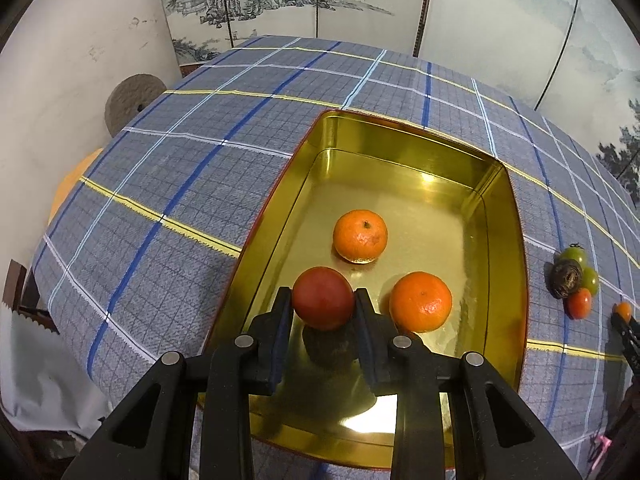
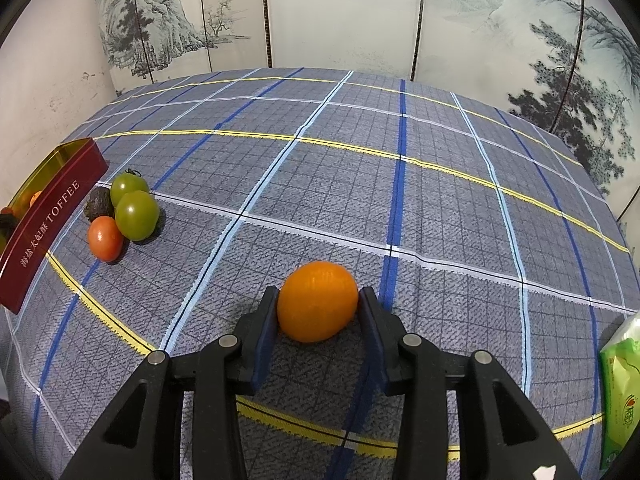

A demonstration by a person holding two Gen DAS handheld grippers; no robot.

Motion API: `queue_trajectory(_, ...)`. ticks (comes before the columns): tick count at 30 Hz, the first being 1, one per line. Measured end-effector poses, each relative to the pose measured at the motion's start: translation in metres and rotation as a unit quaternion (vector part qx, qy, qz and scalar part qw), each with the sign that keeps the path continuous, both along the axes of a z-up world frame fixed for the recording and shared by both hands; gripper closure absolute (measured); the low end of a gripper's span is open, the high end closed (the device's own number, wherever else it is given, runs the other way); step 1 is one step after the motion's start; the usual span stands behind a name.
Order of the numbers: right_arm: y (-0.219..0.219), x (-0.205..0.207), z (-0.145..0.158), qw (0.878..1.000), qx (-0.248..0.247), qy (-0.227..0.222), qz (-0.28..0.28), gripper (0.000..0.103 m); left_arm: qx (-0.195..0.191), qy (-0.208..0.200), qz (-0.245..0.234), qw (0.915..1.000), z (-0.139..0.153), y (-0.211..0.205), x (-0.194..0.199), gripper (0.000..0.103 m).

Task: Organize fruits
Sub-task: 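Carry the red tomato into the gold tin and open the left gripper, then carry the large orange into the gold tin and open the right gripper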

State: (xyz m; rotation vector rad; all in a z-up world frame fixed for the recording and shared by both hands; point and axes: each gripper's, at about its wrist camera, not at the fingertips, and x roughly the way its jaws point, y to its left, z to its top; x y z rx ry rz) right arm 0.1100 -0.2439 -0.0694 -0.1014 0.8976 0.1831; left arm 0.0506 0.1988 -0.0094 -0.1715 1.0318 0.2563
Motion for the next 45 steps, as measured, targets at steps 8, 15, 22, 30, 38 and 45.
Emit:
queue_trajectory(8, -0.001, -0.001, 0.0, 1.0, -0.002, -0.001, -0.004, 0.069, 0.008, -0.004, 0.0, 1.0, 0.002, -0.002, -0.007, 0.052)
queue_trajectory(15, 0.002, -0.002, 0.003, 1.0, -0.01, 0.004, -0.012, 0.07, 0.016, -0.013, -0.008, 0.9997, 0.005, -0.007, -0.012, 0.043)
queue_trajectory(22, 0.008, -0.002, 0.007, 1.0, -0.001, 0.006, -0.017, 0.07, 0.022, -0.025, -0.014, 0.9994, 0.008, -0.011, -0.018, 0.038)
queue_trajectory(30, 0.039, -0.005, 0.026, 0.999, 0.027, -0.005, 0.019, 0.07, 0.022, -0.04, -0.016, 0.9988, 0.011, -0.011, -0.028, 0.032)
queue_trajectory(38, 0.107, -0.013, 0.05, 0.993, 0.049, -0.021, 0.102, 0.07, 0.03, -0.044, -0.007, 0.9985, 0.014, -0.005, -0.038, 0.032)
queue_trajectory(45, 0.176, -0.026, 0.067, 0.98, 0.064, -0.029, 0.184, 0.07, 0.037, -0.043, 0.004, 0.9984, 0.016, 0.002, -0.046, 0.032)
